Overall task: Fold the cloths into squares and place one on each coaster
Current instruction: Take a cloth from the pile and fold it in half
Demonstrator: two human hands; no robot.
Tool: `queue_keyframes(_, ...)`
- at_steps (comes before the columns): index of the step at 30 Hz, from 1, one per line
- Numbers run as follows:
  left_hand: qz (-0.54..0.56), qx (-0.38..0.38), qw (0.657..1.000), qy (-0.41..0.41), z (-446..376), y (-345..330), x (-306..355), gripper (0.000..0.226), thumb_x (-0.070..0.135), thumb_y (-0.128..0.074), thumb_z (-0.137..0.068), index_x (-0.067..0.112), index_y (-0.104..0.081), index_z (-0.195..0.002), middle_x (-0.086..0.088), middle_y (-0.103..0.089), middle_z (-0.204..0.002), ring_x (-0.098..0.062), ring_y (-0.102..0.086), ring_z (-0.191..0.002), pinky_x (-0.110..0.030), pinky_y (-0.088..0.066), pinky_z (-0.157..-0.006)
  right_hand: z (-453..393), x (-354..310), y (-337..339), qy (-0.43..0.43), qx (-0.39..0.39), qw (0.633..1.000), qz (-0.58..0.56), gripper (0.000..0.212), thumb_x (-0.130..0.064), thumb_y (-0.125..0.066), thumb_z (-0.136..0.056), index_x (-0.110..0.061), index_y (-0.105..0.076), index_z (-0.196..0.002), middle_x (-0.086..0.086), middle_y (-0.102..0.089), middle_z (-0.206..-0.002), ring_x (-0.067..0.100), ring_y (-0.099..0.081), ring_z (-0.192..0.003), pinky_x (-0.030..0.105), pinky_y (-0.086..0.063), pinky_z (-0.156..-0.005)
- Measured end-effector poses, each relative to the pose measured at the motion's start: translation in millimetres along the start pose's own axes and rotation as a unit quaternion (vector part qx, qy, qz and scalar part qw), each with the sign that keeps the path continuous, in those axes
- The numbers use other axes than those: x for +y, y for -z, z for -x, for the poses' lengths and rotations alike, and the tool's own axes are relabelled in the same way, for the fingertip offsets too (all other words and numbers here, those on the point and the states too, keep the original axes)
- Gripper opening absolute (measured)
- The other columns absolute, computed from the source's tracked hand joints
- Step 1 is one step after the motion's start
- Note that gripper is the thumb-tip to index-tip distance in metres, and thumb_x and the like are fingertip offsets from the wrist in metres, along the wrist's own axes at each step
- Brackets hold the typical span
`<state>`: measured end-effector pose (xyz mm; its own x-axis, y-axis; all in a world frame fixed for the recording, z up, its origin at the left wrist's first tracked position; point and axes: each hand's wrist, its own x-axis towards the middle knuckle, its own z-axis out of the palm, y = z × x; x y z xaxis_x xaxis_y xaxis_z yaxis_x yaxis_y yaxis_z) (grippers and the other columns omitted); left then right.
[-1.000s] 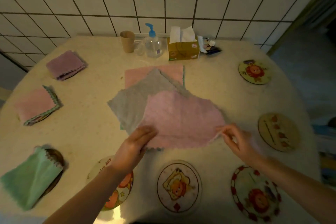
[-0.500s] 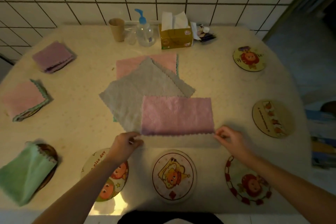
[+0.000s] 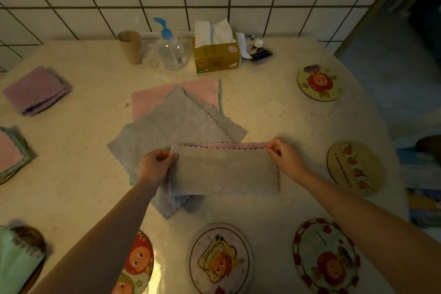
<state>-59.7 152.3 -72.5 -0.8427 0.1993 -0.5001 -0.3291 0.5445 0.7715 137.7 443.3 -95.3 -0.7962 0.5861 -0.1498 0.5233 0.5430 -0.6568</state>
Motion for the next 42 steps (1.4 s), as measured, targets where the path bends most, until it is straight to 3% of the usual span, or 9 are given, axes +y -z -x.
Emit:
queue_keyframes(6,0.016,-0.018,1.000,-0.007,0,4,-2,0.020,0.025,-0.071,-0.085,0.017,-0.060,-0.070,-0.010,-0.060,-0.073,-0.024,-0.057,-0.074,-0.046,-0.052,-0.073,-5,-3,6,0.029,-0.029,0.999,0.024,0.008,-0.019,-0.053,-0.094,-0.014,-0.052,-0.088,0.011,-0.059,-0.060,0.028,-0.055,-0.053,0.040,-0.043,-0.050)
queue_keyframes(15,-0.008,-0.028,1.000,0.006,-7,-1,0,0.016,0.025,-0.067,-0.088,0.016,-0.057,-0.080,-0.005,-0.058,-0.076,-0.020,-0.052,-0.063,-0.029,-0.046,-0.053,-10,-5,10,0.036,-0.041,0.998,0.025,0.010,-0.016,-0.057,-0.092,-0.019,-0.050,-0.085,0.001,-0.055,-0.055,0.021,-0.052,-0.049,0.032,-0.041,-0.049)
queue_keyframes(21,-0.038,-0.014,0.999,0.011,-13,-5,5,0.018,0.028,-0.068,-0.087,0.012,-0.060,-0.090,-0.008,-0.060,-0.081,-0.021,-0.055,-0.063,-0.035,-0.051,-0.059,-17,-7,9,-0.006,-0.049,0.998,0.033,0.009,-0.014,-0.063,-0.089,-0.011,-0.056,-0.085,0.008,-0.066,-0.067,0.021,-0.059,-0.058,0.033,-0.048,-0.057)
queue_keyframes(25,-0.083,0.081,0.993,-0.035,-2,-9,7,0.021,0.028,-0.062,-0.090,0.016,-0.056,-0.107,-0.008,-0.062,-0.100,-0.025,-0.061,-0.078,-0.044,-0.057,-0.072,-11,-18,11,-0.009,-0.004,0.995,0.104,0.016,-0.022,-0.057,-0.092,-0.011,-0.051,-0.103,0.005,-0.065,-0.085,0.025,-0.061,-0.076,0.039,-0.052,-0.062)
queue_keyframes(28,-0.240,0.113,0.930,-0.256,35,-18,-9,0.024,0.021,-0.057,-0.091,0.014,-0.056,-0.114,-0.006,-0.054,-0.113,-0.022,-0.052,-0.099,-0.037,-0.050,-0.080,17,-34,10,0.085,0.064,0.975,0.196,0.025,-0.014,-0.055,-0.090,-0.011,-0.054,-0.114,0.008,-0.058,-0.111,0.027,-0.054,-0.100,0.037,-0.050,-0.072)
queue_keyframes(31,-0.388,-0.035,0.752,-0.531,80,-26,-37,0.033,0.022,-0.054,-0.086,0.013,-0.057,-0.118,-0.008,-0.056,-0.119,-0.026,-0.051,-0.110,-0.039,-0.047,-0.089,67,-34,-9,0.242,0.005,0.941,0.235,0.043,-0.002,-0.066,-0.076,-0.008,-0.055,-0.118,0.011,-0.058,-0.117,0.029,-0.056,-0.105,0.038,-0.053,-0.079)
queue_keyframes(33,-0.454,-0.112,0.679,-0.566,95,-33,-58,0.048,0.022,-0.050,-0.085,0.014,-0.051,-0.132,-0.007,-0.051,-0.136,-0.027,-0.044,-0.128,-0.042,-0.040,-0.105,95,-21,-24,0.317,-0.044,0.906,0.277,0.061,0.004,-0.071,-0.064,-0.009,-0.054,-0.121,0.009,-0.057,-0.121,0.025,-0.051,-0.111,0.037,-0.052,-0.083)
queue_keyframes(38,-0.537,-0.140,0.701,-0.448,93,-24,-84,0.077,0.027,-0.059,-0.086,0.016,-0.019,-0.151,-0.003,-0.014,-0.159,-0.026,-0.009,-0.146,-0.041,-0.010,-0.119,122,-2,-24,0.286,-0.106,0.897,0.319,0.081,0.009,-0.076,-0.051,-0.007,-0.055,-0.127,0.007,-0.056,-0.130,0.025,-0.053,-0.120,0.034,-0.048,-0.092)
queue_keyframes(42,-0.547,-0.157,0.715,-0.407,83,4,-93,0.062,0.029,-0.039,-0.092,0.018,-0.020,-0.150,0.002,-0.010,-0.160,-0.019,-0.007,-0.147,-0.039,-0.018,-0.119,122,0,-15,0.280,-0.124,0.888,0.342,0.081,0.007,-0.081,-0.046,-0.007,-0.059,-0.123,0.008,-0.059,-0.126,0.024,-0.058,-0.115,0.032,-0.051,-0.088)
